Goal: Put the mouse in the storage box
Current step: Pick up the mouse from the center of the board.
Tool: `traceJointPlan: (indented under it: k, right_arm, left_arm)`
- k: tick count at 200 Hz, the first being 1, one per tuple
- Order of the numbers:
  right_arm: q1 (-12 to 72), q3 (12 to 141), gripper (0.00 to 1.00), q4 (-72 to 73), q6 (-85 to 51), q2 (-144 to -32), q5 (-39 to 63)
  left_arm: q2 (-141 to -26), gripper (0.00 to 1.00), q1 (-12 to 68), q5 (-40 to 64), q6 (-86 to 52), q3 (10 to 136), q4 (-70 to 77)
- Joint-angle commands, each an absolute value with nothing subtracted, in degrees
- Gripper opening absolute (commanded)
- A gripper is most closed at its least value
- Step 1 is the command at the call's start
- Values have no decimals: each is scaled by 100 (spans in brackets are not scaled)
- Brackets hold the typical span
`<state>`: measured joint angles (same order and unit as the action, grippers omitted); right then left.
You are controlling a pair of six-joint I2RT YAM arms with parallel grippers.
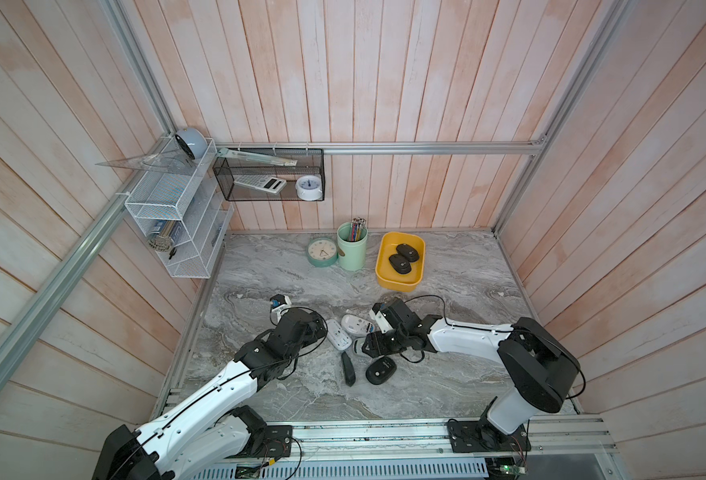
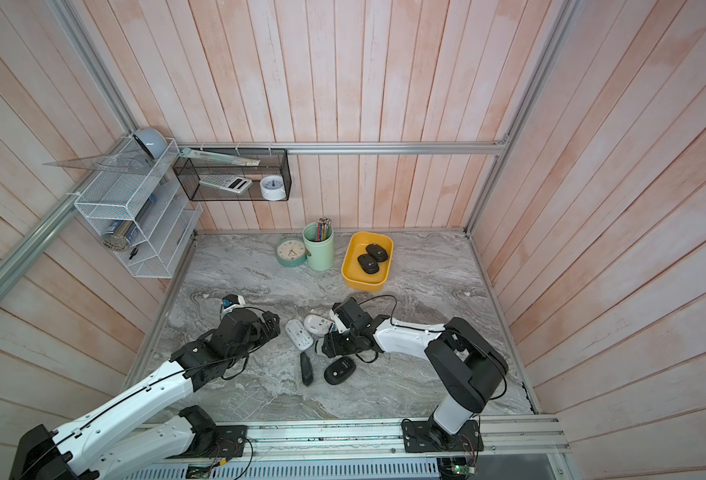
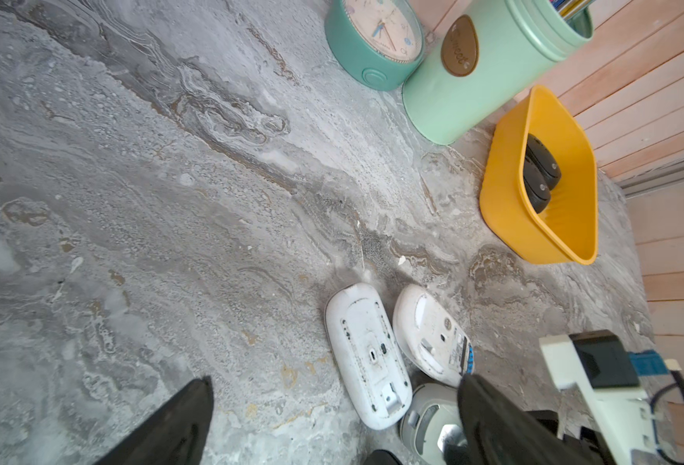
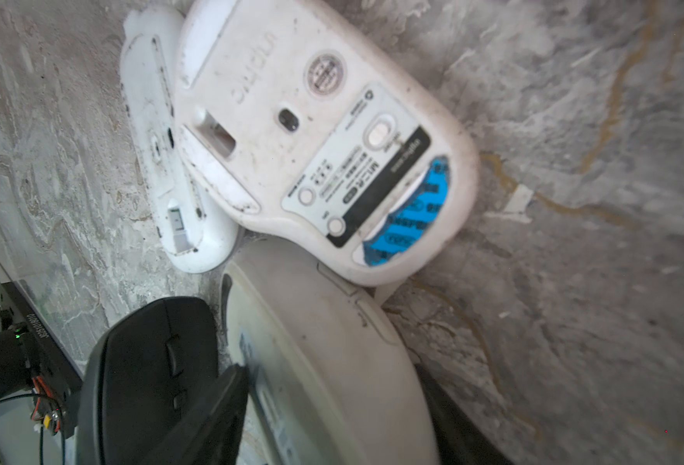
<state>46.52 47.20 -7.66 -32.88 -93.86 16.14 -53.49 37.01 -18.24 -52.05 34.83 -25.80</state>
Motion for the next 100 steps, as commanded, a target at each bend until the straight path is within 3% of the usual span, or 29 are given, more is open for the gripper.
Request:
traceJointPlan:
  k: [1, 66, 100]
  right_arm:
    - [4710, 4604, 58, -686, -3410, -9362, 1332]
    - [4878, 4711, 25, -891, -3375, -9224, 1049]
    - [4948, 4751, 18, -1036, -3362, -9000, 919]
  left_arm:
    - [-5115, 100, 3626, -1934, -5124, 3292, -2844]
    - [-4974, 100, 3577, -1943, -5098, 3217, -2864]
    - [-4959, 100, 3568, -1933, -5000, 3251, -2917]
